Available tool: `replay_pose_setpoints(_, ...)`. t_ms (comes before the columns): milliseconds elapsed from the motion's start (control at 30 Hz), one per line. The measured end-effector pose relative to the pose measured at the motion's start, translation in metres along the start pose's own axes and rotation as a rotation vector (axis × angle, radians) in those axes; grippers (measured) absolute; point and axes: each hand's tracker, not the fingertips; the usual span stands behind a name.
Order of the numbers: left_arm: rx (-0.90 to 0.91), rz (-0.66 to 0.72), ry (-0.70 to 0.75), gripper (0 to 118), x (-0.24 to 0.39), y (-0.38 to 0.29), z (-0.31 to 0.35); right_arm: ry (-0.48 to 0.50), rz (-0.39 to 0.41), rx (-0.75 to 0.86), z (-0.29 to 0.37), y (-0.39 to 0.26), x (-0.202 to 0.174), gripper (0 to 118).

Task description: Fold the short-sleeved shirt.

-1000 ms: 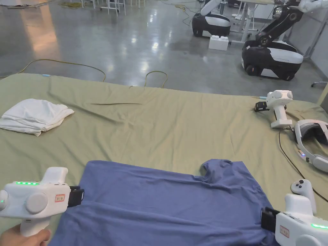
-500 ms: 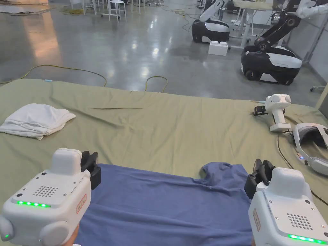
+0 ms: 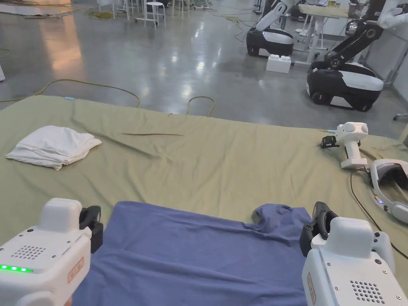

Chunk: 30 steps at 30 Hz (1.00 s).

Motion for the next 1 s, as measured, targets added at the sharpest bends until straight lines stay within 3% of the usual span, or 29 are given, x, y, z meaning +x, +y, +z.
replay_pose_setpoints(233, -0.399, 0.056, 0.024, 5, -0.050, -0.051, -0.046, 0.007, 0.024, -0.093, -0.005, -0.020, 0.008, 0)
replay_pose_setpoints(400, -0.592, 0.165, 0.025, 63, -0.063, -0.084, -0.082, 0.005, 0.031, -0.143, -0.004, -0.032, 0.011, 0)
replay_pose_setpoints(567, -0.731, 0.134, 0.067, 62, -0.054, -0.113, -0.117, -0.004, 0.040, -0.181, -0.001, -0.040, 0.017, 0)
replay_pose_setpoints(633, -0.670, 0.101, 0.104, 60, -0.045, -0.111, -0.109, -0.010, 0.045, -0.201, 0.001, -0.043, 0.022, 0)
replay_pose_setpoints(667, -0.683, 0.085, 0.121, 53, -0.039, -0.110, -0.109, -0.013, 0.046, -0.207, 0.002, -0.045, 0.025, 0)
replay_pose_setpoints(733, -0.677, 0.003, 0.099, 23, -0.029, -0.109, -0.104, -0.020, 0.050, -0.229, 0.003, -0.048, 0.034, 0)
replay_pose_setpoints(833, -0.687, -0.012, 0.066, 13, -0.026, -0.110, -0.103, -0.029, 0.054, -0.290, 0.001, -0.053, 0.050, 2)
replay_pose_setpoints(867, -0.687, -0.014, 0.069, 12, -0.028, -0.109, -0.102, -0.035, 0.062, -0.317, -0.001, -0.055, 0.056, 12)
replay_pose_setpoints(933, -0.684, 0.019, 0.044, 12, -0.035, -0.104, -0.099, -0.053, 0.094, -0.406, -0.006, -0.061, 0.073, 50)
replay_pose_setpoints(1000, -0.674, 0.030, 0.036, 12, -0.043, -0.101, -0.094, -0.030, 0.094, -0.485, -0.010, -0.068, 0.093, 65)
